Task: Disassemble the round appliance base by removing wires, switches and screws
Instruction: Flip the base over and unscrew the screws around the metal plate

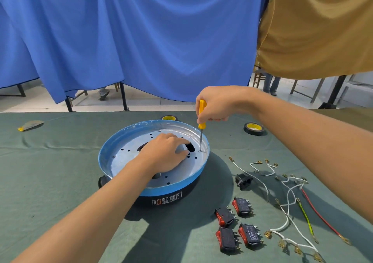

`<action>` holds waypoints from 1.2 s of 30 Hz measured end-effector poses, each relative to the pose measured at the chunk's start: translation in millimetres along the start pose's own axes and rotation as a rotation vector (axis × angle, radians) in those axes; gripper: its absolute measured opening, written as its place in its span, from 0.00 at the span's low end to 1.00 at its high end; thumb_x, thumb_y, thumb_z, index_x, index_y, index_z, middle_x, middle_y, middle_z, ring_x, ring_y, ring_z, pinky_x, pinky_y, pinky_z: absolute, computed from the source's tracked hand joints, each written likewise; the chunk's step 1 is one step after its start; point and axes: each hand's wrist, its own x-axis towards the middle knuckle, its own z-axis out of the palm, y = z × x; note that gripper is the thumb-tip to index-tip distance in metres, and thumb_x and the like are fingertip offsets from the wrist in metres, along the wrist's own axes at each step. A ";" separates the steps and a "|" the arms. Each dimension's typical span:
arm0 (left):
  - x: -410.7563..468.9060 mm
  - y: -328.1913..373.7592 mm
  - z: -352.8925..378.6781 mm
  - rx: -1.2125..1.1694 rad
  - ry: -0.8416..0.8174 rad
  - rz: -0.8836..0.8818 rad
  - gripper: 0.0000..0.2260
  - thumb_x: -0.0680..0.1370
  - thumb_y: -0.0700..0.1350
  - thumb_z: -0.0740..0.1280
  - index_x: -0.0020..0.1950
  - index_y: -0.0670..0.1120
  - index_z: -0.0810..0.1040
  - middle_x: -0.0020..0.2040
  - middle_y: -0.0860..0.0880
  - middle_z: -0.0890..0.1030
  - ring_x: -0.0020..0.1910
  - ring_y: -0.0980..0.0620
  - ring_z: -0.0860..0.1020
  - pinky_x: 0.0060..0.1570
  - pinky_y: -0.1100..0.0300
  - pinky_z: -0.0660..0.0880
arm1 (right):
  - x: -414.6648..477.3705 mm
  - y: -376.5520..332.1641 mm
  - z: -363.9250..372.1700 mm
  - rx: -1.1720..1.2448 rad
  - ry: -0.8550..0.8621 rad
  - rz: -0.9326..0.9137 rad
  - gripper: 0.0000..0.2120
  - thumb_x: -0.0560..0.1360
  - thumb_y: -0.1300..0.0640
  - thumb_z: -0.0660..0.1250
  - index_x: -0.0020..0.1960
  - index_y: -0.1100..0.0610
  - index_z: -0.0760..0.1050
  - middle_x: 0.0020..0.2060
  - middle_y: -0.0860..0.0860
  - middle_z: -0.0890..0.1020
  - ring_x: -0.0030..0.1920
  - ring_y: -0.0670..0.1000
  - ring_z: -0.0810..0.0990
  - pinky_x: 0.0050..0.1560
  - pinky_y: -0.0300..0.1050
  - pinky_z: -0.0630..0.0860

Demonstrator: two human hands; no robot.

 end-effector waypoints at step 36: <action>-0.7 1.2 1.1 0.041 0.007 -0.004 0.18 0.81 0.54 0.57 0.71 0.61 0.67 0.68 0.49 0.72 0.66 0.47 0.68 0.61 0.49 0.71 | 7.3 7.4 10.8 -0.006 0.162 0.050 0.17 0.73 0.50 0.67 0.46 0.66 0.78 0.36 0.64 0.77 0.33 0.51 0.68 0.32 0.44 0.66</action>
